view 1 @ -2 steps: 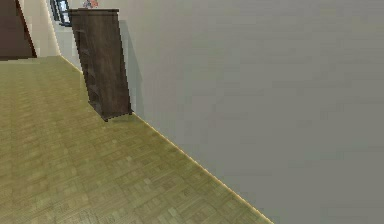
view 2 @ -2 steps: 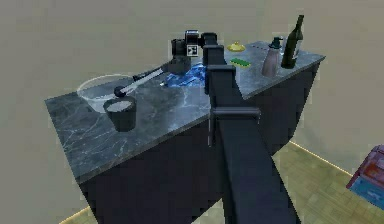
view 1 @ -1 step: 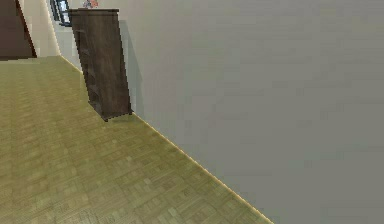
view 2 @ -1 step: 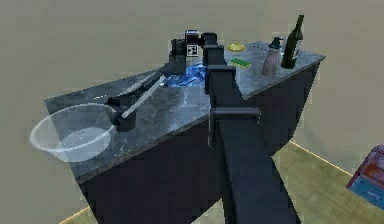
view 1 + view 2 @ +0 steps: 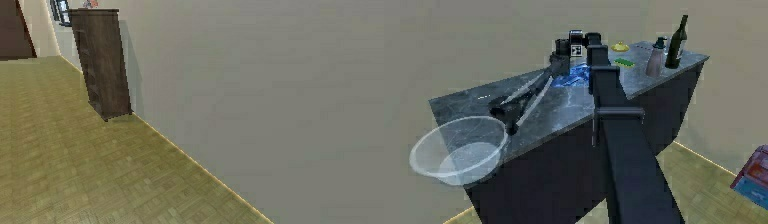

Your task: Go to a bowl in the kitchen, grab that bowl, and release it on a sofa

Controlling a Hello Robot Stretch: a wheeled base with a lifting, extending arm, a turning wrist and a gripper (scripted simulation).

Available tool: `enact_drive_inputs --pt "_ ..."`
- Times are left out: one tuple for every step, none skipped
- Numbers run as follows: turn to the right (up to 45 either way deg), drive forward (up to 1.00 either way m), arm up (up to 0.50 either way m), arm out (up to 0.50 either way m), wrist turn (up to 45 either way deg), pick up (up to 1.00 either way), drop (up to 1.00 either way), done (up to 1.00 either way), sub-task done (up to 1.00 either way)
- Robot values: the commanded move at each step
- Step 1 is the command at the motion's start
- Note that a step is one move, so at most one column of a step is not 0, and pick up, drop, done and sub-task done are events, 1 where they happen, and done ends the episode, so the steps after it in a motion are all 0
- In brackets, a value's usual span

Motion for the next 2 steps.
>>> enact_drive_inputs --pt "0.0 0.0 0.0 -0.46 0.0 0.0 0.0 0.0 0.0" --pt "-45.0 0.0 0.0 0.0 0.0 0.0 0.0 0.0 0.0"
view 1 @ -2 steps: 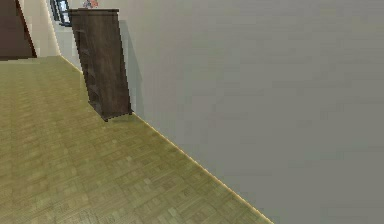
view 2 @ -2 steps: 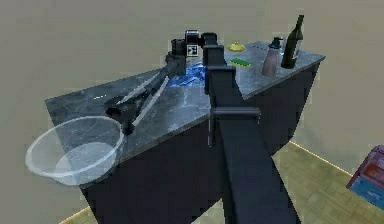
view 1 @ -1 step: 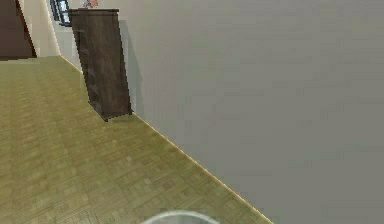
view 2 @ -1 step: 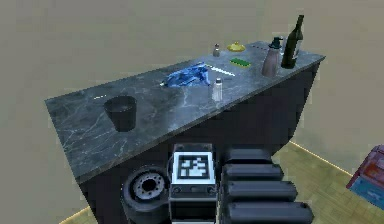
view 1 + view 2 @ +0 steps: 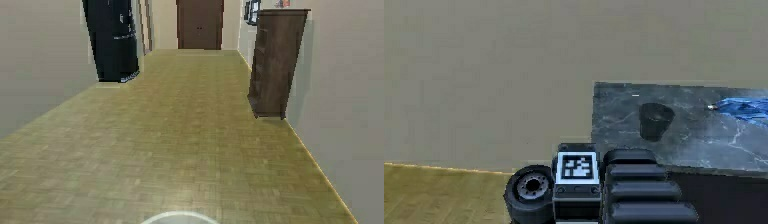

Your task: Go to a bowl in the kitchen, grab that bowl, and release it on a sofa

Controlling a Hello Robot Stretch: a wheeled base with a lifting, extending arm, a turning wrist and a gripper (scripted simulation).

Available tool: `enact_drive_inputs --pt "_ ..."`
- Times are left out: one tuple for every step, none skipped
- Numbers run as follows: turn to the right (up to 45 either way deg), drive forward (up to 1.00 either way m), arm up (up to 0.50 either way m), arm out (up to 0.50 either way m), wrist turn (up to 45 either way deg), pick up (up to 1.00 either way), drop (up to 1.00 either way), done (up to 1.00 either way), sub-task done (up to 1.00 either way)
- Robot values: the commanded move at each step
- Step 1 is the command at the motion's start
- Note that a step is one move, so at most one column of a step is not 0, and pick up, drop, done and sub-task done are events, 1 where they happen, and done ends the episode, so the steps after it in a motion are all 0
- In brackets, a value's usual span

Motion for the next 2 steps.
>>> enact_drive_inputs --pt "-9.0 0.0 0.0 0.0 0.0 0.0 0.0 0.0 0.0" --pt "0.0 1.0 0.0 0.0 0.0 0.0 0.0 0.0 0.0"
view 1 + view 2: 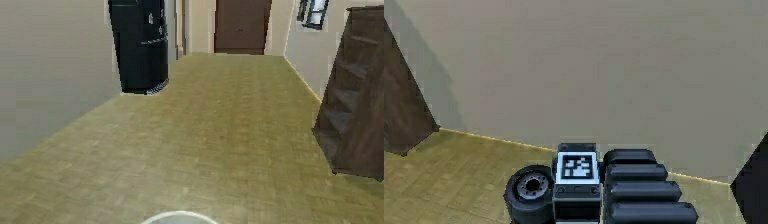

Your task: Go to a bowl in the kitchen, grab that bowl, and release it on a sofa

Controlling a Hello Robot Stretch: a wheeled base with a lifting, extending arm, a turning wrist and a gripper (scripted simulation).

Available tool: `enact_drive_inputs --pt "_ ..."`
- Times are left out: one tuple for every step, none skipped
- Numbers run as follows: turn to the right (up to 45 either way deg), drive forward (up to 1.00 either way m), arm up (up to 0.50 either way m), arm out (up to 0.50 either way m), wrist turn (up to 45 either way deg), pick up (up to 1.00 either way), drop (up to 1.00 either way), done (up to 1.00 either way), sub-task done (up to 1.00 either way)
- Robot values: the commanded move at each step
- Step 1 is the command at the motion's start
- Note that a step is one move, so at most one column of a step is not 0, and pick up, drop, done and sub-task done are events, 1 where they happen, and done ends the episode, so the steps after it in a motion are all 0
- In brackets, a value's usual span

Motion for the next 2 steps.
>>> enact_drive_inputs --pt "0.0 1.0 0.0 0.0 0.0 0.0 0.0 0.0 0.0" --pt "0.0 1.0 0.0 0.0 0.0 0.0 0.0 0.0 0.0"
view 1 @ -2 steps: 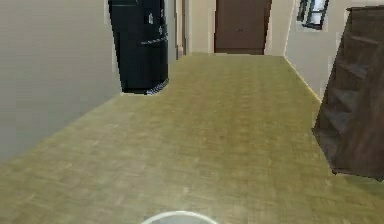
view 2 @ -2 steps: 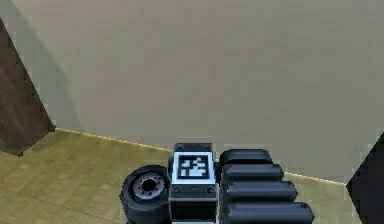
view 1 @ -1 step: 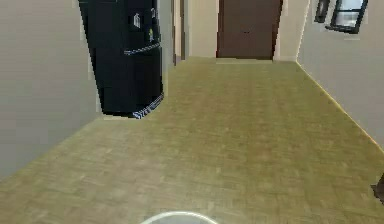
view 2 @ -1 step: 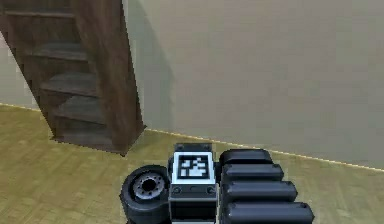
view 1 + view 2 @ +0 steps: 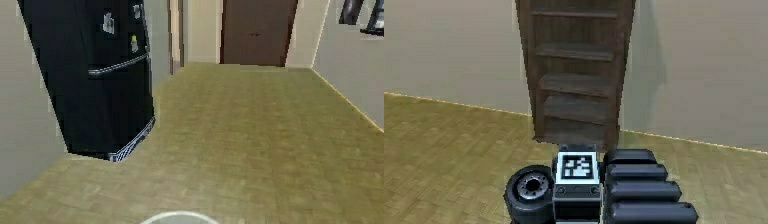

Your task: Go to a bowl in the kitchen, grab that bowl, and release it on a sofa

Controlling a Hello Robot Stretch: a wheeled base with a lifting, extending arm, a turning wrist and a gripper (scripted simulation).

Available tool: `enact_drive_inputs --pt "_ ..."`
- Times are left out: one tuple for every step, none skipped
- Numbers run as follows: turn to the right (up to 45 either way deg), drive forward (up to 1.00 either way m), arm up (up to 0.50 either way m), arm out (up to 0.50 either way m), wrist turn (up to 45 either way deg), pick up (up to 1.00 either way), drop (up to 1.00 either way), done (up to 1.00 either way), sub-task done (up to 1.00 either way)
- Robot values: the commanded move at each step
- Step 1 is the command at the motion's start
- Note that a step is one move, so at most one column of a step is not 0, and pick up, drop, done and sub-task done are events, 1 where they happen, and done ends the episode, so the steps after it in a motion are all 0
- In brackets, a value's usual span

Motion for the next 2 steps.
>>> enact_drive_inputs --pt "0.0 1.0 0.0 0.0 0.0 0.0 0.0 0.0 0.0" --pt "0.0 1.0 0.0 0.0 0.0 0.0 0.0 0.0 0.0"
